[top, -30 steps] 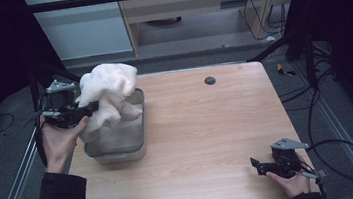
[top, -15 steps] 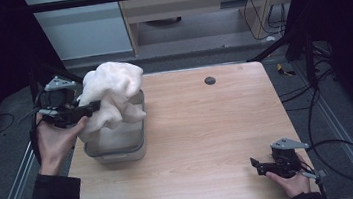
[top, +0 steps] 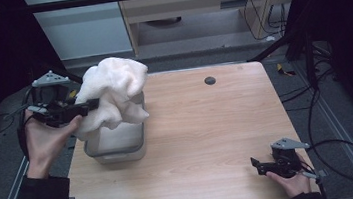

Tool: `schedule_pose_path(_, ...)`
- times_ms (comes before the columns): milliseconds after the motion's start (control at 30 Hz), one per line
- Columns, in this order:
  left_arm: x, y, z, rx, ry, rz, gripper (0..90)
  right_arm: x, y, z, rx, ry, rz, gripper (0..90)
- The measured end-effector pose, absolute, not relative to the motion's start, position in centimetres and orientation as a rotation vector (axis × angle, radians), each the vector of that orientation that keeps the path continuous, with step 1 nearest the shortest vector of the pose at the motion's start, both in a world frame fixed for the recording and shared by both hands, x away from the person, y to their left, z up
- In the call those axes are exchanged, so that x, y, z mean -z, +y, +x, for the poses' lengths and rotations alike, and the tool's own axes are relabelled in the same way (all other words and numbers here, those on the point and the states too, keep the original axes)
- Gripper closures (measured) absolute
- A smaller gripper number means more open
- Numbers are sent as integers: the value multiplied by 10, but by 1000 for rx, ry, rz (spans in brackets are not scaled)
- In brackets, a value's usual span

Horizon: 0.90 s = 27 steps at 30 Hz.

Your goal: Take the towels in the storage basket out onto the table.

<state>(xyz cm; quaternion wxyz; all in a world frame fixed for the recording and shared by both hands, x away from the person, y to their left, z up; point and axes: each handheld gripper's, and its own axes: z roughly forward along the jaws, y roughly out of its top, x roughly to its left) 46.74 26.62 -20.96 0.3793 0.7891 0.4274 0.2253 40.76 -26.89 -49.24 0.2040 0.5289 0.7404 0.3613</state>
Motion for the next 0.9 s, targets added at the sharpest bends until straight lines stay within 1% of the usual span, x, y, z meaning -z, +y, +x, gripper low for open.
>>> schedule_pose_path(333,200,256,457,-554,1019,2038,652,493,-270,408,-1002,2061,1474,88)
schedule_pose_path(700,186,247,447,-565,964,2037,652,493,-271,408,-1003,2057,1479,87)
schedule_pose_path(900,185,236,449,-564,928,2057,652,492,-271,407,-1006,2056,1480,87)
